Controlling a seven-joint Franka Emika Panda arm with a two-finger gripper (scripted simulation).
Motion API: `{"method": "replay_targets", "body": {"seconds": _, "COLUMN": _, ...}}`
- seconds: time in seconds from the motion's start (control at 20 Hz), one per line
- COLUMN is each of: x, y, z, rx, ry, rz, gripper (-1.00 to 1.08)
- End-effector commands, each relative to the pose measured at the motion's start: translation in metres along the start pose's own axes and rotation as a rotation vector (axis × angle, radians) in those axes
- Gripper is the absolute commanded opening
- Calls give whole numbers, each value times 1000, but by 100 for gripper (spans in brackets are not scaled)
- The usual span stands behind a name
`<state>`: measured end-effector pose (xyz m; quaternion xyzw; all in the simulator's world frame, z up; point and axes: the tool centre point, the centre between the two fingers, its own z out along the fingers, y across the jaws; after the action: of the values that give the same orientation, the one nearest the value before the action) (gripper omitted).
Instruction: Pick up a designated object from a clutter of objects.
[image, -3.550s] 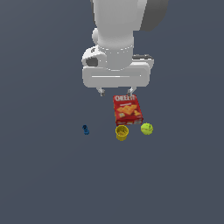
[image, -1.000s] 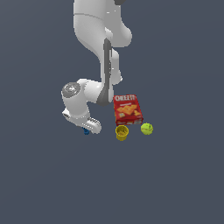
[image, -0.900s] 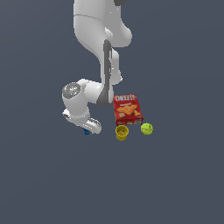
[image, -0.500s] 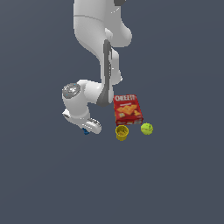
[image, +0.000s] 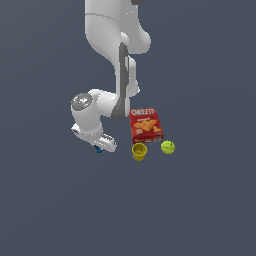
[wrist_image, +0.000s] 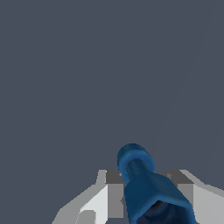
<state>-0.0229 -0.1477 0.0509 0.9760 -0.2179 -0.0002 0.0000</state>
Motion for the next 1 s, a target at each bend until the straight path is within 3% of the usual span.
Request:
{"method": "replay_targets", "body": {"seconds": 0.0, "x": -1, "y": -3, "z": -8, "rx": 0, "ry": 1, "rz": 0, "gripper": -100}}
{"method": "replay_targets", "body": {"seconds": 0.4, "x": -6, "y": -20, "z": -58, "rx": 0, "ry": 1, "rz": 0, "gripper": -100}}
{"method": "replay_targets", "body": {"seconds": 0.95, "x": -17, "y": -56, "z": -169, "rx": -3, "ry": 1, "rz": 1, "gripper": -100}}
